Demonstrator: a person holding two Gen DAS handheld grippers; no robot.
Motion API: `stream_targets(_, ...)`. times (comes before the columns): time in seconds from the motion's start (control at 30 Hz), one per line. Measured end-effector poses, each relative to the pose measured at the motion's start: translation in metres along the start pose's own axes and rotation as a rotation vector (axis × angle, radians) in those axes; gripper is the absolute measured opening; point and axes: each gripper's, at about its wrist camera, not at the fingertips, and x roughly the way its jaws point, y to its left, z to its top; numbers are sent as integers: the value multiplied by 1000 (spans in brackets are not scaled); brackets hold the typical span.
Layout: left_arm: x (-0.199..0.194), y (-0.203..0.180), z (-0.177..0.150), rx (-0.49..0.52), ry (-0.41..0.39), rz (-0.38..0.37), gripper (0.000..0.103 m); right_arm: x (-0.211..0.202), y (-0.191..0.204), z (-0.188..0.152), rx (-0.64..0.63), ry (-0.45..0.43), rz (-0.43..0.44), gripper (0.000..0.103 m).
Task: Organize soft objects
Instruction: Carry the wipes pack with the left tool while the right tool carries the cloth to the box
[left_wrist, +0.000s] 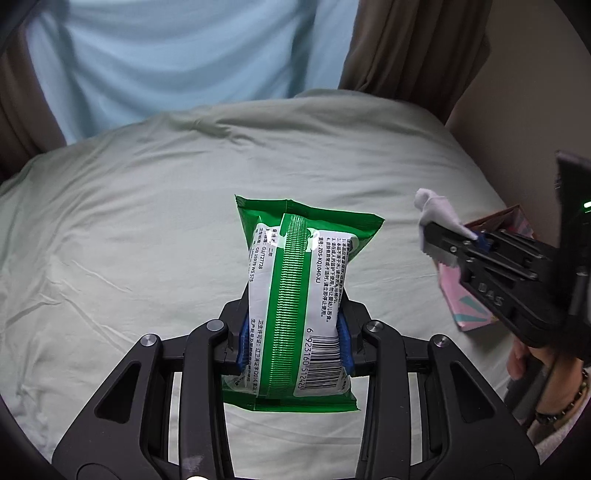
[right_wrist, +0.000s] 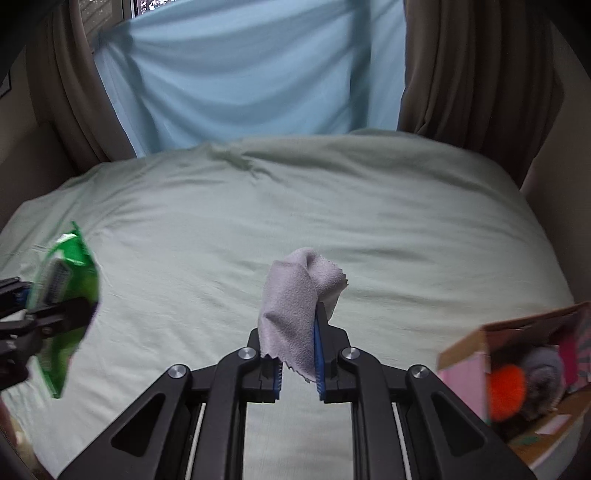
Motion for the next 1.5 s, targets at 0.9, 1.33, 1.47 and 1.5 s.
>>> stream_targets(0.9,-27,-303,39,-7,25,-51,33,-208,-226,3,85,-23,-51,13)
stream_targets(1.33,74,-359,33,-123,154,34,33,-147,-339,-13,109,125,-38,13)
stream_targets(1.47,109,-357,26,-137,208,90,33,-110,-356,-16,143,177,-7,13)
stream_targets(1.5,116,-355,25,-145,219,95,33,-103,-358,-17,150,185,-8,13)
